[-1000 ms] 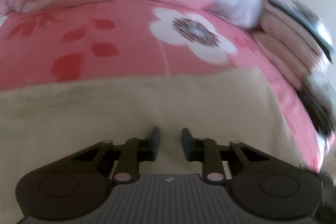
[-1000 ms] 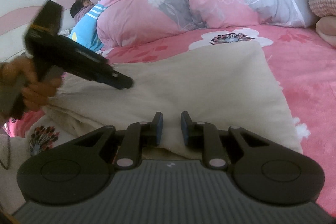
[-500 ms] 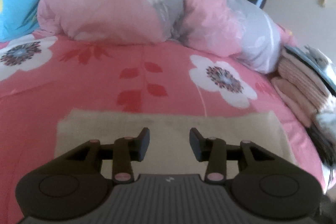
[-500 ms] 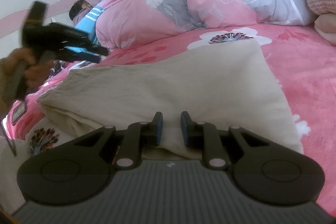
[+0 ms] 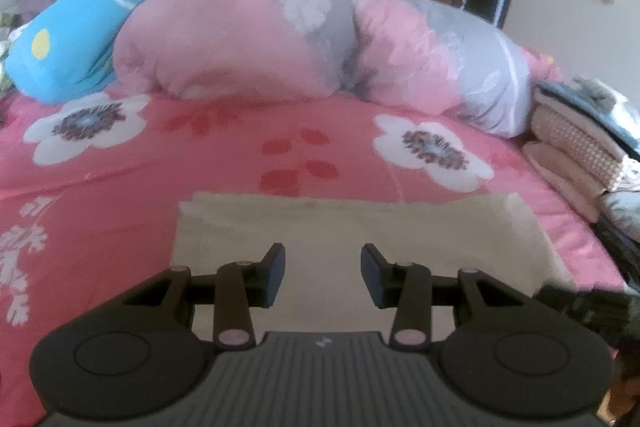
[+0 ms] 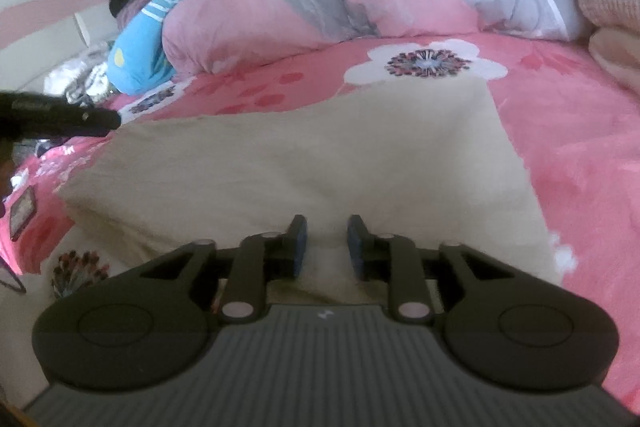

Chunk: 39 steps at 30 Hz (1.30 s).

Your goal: Fold clothes

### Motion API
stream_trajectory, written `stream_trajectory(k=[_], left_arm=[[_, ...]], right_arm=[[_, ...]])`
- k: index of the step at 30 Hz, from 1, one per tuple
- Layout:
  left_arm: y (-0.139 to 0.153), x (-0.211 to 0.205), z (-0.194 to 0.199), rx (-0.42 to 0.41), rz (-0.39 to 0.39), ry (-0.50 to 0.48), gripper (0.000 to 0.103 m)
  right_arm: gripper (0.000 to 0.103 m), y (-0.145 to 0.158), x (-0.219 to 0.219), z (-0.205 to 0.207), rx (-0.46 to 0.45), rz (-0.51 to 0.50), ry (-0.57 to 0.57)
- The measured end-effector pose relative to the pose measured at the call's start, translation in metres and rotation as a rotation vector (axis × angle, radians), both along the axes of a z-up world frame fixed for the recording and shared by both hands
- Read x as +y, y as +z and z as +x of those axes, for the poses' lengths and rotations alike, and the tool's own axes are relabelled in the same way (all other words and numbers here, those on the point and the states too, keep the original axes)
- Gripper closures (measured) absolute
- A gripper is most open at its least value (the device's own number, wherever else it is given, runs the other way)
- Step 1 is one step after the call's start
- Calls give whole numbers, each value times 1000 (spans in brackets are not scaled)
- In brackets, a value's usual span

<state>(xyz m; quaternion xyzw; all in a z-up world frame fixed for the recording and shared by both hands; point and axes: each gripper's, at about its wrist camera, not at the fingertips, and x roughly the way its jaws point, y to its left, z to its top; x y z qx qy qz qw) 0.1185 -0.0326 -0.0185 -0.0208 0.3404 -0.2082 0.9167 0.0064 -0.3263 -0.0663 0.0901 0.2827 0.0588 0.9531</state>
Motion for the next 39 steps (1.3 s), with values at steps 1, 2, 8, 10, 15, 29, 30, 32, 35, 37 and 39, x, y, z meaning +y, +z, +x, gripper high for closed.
stream_trajectory(k=[1,2,8,10,15,29,30,32,35,37,39], left_arm=[[-3,1,2,15,2,5,60],[-6,3,3,28,2,8,60],[-26,12,7,62,34,35,60],[-33,16,9,77,38,38,60],[-38,20,11,77,35,19,60],[-33,40,13,54,-20,44,60],[-32,44,14,51,-27,58,60],[-31,51,16,49,-43,72,60],[-30,54,15,49,-45,72,60],[-30,54,13,47,-41,66,60],[-31,54,11,47,-43,64,60]], right_arm=[[77,8,4,5,-22,-8,8],[76,16,7,10,-43,-16,15],[75,21,30,65,-10,-63,71],[75,3,33,88,104,-74,67],[75,4,35,114,213,-94,76],[74,30,37,190,243,-76,21],[74,35,47,184,233,-58,71],[73,42,67,170,224,-31,180],[73,39,102,160,260,-2,346],[71,26,122,167,303,-4,398],[70,10,141,178,347,-10,428]])
